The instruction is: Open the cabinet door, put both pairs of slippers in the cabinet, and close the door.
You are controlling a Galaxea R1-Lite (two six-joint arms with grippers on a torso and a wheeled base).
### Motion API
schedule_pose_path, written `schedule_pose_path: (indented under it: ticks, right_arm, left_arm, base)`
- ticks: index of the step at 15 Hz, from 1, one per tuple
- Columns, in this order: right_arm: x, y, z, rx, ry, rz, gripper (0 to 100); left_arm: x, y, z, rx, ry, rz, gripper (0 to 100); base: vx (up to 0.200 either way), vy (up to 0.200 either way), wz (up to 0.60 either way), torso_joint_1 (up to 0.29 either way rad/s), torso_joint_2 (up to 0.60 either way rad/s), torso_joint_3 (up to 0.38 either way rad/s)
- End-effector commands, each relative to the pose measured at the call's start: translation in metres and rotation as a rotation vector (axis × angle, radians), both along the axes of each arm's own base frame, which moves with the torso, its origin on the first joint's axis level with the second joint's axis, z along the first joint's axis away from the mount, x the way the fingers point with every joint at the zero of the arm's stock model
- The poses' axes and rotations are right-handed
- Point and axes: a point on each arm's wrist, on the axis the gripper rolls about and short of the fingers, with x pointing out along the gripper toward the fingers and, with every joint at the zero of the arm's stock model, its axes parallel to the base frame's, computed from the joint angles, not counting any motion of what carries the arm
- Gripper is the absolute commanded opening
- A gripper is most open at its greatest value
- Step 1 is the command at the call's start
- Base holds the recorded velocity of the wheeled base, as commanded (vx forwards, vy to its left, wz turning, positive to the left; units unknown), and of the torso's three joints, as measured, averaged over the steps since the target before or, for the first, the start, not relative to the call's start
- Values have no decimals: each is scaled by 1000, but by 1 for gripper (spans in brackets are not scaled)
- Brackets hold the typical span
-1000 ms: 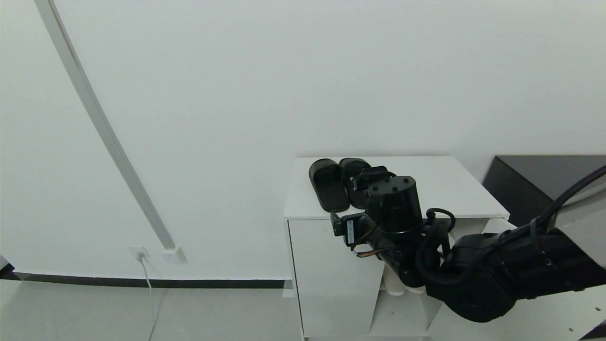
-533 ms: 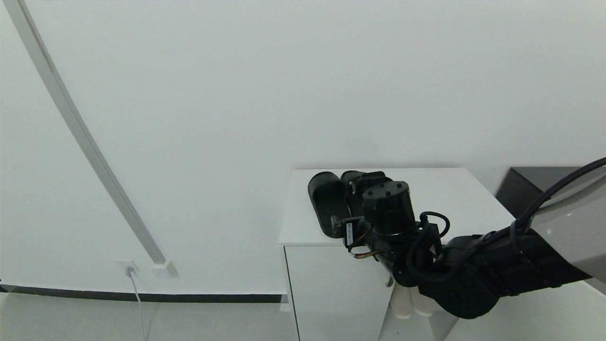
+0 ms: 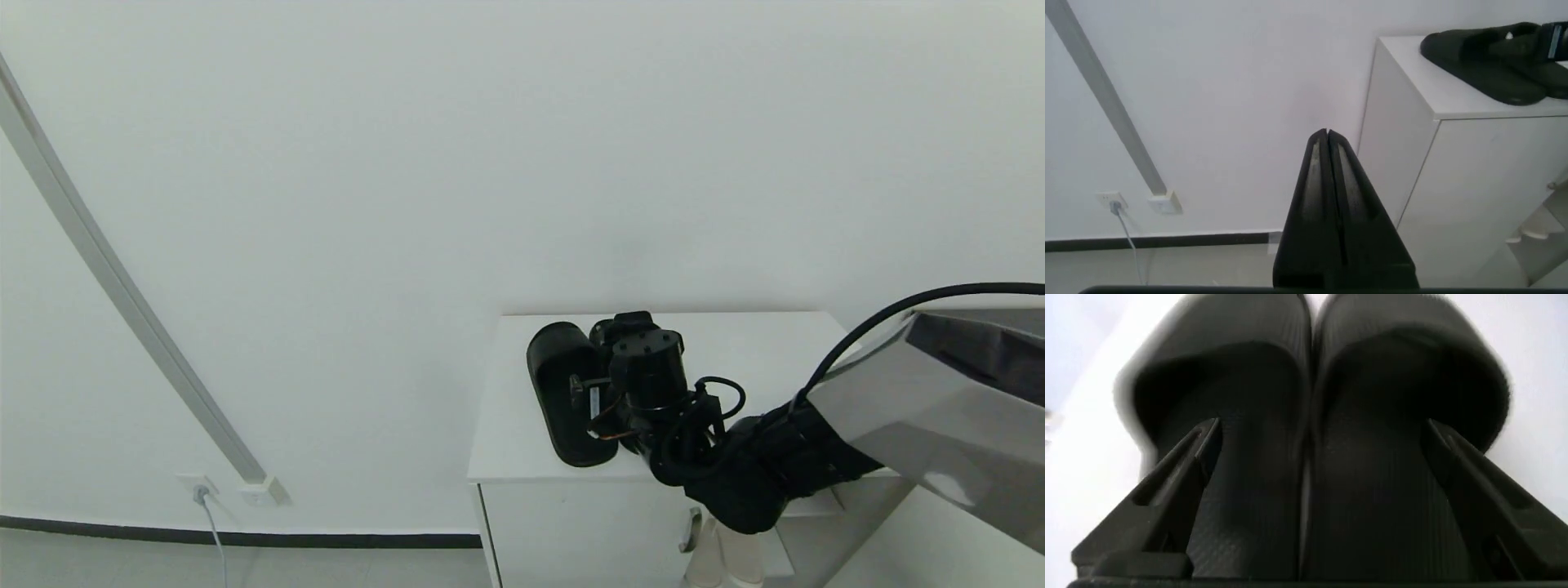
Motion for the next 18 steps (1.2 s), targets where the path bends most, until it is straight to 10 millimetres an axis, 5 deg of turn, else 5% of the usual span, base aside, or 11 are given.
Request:
schedule_pose_path:
  ticks: [1, 6, 15, 16, 18]
  right_arm:
    - [19, 5, -17, 5, -13, -20, 100]
    - [47, 9, -31, -11, -84, -37, 100]
    - [62, 13, -31, -7, -115, -19, 100]
    - [62, 13, -31, -7, -115, -19, 0]
    - [62, 13, -31, -7, -115, -19, 0]
  left_arm:
    - [0, 0, 0, -1, 0, 2, 0]
    - [0, 0, 0, -6, 0, 2, 0]
    - [0, 0, 0, -7, 0, 2, 0]
    - [0, 0, 0, -7, 0, 2, 0]
    - [0, 0, 0, -7, 0, 4, 0]
  base:
    - [0, 0, 0, 0, 0, 0]
    - [0, 0, 0, 0, 0, 0]
    - [0, 0, 0, 0, 0, 0]
    - [0, 0, 0, 0, 0, 0]
    - [0, 0, 0, 0, 0, 0]
